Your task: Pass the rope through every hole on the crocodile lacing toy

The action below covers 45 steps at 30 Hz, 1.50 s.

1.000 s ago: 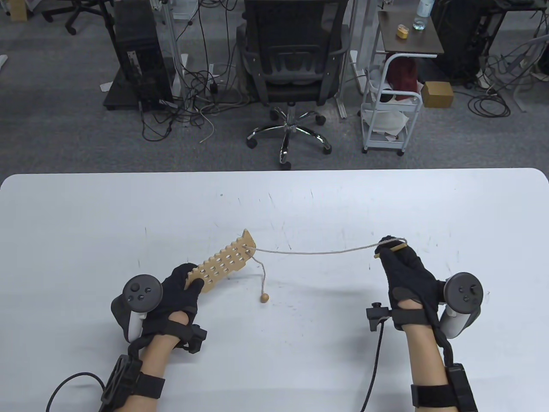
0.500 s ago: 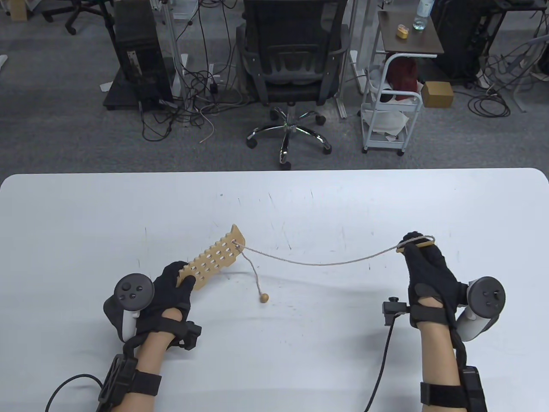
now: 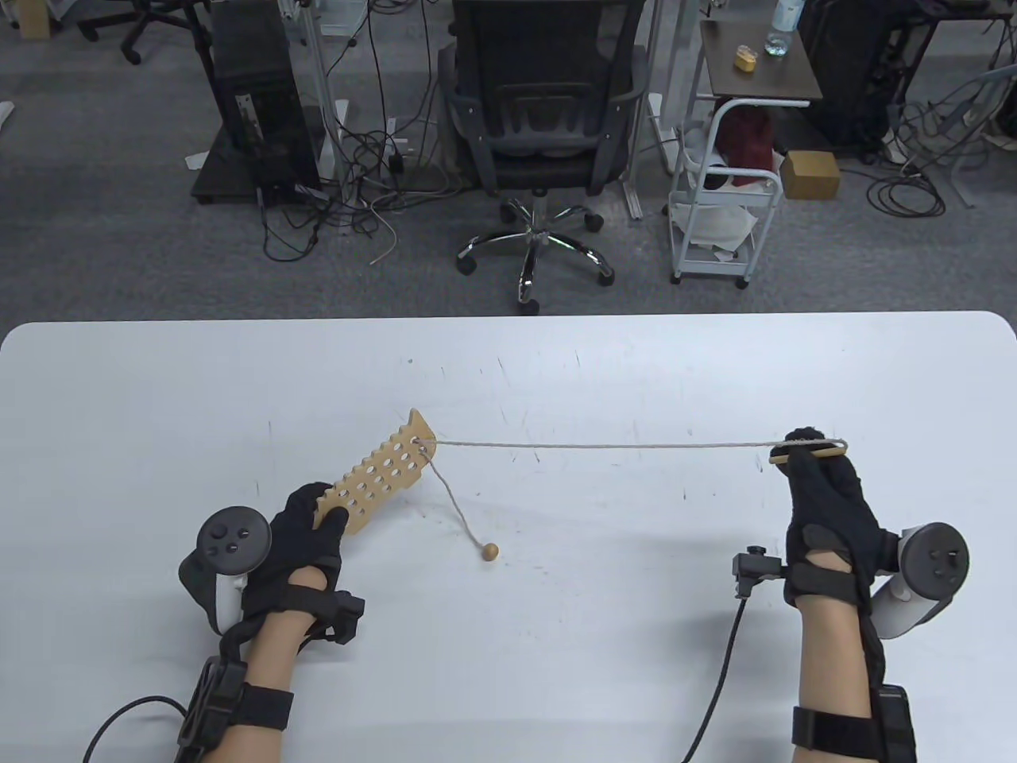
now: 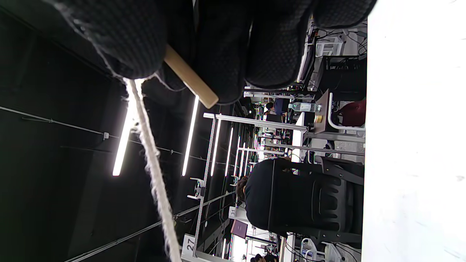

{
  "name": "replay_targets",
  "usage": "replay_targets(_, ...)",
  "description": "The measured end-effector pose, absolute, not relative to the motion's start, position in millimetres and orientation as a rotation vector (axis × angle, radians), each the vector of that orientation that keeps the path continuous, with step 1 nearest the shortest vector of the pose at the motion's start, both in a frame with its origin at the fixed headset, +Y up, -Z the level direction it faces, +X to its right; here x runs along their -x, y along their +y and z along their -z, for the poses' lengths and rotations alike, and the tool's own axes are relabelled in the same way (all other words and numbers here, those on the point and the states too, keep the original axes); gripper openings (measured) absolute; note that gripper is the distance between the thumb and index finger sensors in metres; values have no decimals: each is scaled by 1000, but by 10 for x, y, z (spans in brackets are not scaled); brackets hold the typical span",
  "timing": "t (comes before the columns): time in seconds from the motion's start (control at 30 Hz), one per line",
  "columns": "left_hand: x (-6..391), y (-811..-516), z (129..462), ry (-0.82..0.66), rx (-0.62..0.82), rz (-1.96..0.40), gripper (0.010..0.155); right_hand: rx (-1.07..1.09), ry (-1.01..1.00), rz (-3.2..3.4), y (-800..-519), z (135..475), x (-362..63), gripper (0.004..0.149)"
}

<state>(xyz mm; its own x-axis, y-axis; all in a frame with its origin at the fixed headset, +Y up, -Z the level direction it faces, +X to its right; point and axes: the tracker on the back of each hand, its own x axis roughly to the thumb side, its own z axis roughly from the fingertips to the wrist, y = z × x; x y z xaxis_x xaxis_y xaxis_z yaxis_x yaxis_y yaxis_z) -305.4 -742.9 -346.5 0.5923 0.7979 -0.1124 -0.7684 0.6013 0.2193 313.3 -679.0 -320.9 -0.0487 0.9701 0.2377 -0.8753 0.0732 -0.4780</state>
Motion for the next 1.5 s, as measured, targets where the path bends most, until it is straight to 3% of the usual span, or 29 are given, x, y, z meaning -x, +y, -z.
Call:
replay_targets(0.53, 3054, -7423, 3460, 211, -159, -907, 53, 202, -613, -1509, -6773, 3192, -3178, 42)
replay_targets(0.9, 3007, -7425, 3470, 156, -143, -917, 53, 64, -585, -1783, -6720, 3276, -2836, 64)
replay_targets(1.23, 2878, -7416, 3464, 94, -120, -892, 53, -66, -528, -1854, -6742, 3326, -2537, 42)
replay_targets(1.5, 2713, -7458, 3467, 38, -74, -874, 53, -132, -500, -1905, -6718, 3316, -2347, 37)
